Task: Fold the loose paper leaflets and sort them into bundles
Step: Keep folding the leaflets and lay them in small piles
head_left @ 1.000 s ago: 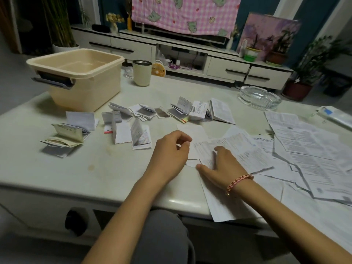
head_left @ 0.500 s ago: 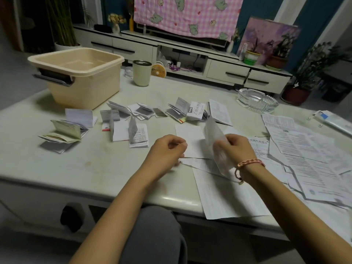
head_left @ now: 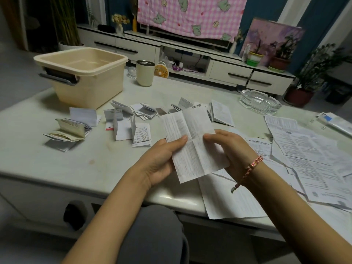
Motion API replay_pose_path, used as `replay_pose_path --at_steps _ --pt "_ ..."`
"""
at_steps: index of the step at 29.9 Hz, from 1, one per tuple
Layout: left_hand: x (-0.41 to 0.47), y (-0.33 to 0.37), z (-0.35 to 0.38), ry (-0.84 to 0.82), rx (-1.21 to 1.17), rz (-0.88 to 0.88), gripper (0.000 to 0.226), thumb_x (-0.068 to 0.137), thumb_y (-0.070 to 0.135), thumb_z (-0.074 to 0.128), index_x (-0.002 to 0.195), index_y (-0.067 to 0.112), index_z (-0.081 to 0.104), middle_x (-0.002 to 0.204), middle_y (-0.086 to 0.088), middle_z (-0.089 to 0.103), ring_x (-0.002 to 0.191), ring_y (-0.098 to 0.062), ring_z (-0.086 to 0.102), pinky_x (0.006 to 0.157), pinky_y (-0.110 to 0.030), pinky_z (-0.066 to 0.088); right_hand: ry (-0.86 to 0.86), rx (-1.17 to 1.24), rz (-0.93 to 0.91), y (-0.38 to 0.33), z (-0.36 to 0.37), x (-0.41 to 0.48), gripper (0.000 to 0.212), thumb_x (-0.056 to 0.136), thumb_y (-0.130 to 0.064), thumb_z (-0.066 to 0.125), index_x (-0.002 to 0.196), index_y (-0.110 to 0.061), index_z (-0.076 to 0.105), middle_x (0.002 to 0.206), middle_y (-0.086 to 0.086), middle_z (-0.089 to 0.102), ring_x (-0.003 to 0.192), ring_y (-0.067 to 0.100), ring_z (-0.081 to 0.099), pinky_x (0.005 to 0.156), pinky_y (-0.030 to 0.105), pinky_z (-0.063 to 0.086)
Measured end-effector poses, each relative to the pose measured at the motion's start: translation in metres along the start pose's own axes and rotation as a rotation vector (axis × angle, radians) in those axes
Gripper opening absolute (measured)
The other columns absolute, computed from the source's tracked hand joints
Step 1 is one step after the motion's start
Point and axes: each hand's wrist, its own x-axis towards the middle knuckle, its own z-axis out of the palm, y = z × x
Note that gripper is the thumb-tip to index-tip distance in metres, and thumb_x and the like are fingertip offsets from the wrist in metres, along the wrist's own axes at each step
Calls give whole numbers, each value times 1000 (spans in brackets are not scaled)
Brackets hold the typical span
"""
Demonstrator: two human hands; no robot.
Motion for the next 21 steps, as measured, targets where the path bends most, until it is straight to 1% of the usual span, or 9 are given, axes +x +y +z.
replay_pose_path --at_steps 2,4,6,7,10,12,13,16,21 --pt "1 1 0 31 7 17 22 92 6 50 111 7 60 108 -11 67 95 -20 65 83 -33 54 53 -71 -78 2 -1 3 13 84 -5 63 73 -13 64 78 4 65 79 21 60 73 33 47" --pt "1 1 -1 45 20 23 19 93 5 49 108 8 61 106 -10 68 94 -20 65 84 -34 52 102 -166 -170 5 -1 4 15 82 -4 64 73 -15 64 77 0 65 75 15 59 69 26 47" --pt "1 1 0 47 19 24 19 93 4 48 106 8 61 105 -10 68 94 -20 64 85 -34 51 153 -225 -228 7 -3 4 13 80 -3 67 79 -16 64 79 -3 64 72 7 58 59 14 45" --pt "1 1 0 43 19 25 20 93 4 47 107 7 61 105 -10 68 95 -20 65 85 -34 51 166 -253 -232 9 -4 5 14 79 -5 69 86 -16 64 84 -3 63 74 5 57 58 13 45" --pt "0 0 -1 21 38 17 22 93 4 48 110 7 60 110 -11 67 100 -22 64 88 -35 50 109 -258 -108 12 -10 10 36 76 -14 73 110 -15 60 105 6 63 96 17 60 73 30 50" --pt "0 0 -2 16 59 9 21 93 5 48 109 8 61 109 -10 68 99 -21 64 86 -34 51 6 -171 8 10 -11 10 34 77 -12 72 109 -10 61 108 13 65 100 25 63 86 43 52" --pt "0 0 -1 13 72 5 20 93 5 48 108 9 61 106 -9 68 97 -21 65 85 -33 52 -49 -123 38 9 -11 9 27 78 -10 70 104 -6 63 105 14 67 96 26 65 86 43 53" --pt "-1 0 -2 12 114 3 16 94 6 48 101 12 61 100 -5 70 90 -17 66 79 -29 54 -122 -103 28 11 -10 7 12 80 -5 67 91 -3 63 92 11 68 84 25 67 78 37 56" --pt "-1 0 -4 12 146 7 17 92 0 49 100 9 61 97 -6 69 86 -16 66 69 -24 58 -80 -106 61 13 -15 11 12 84 -2 62 96 -1 62 91 14 66 75 23 65 59 28 56"
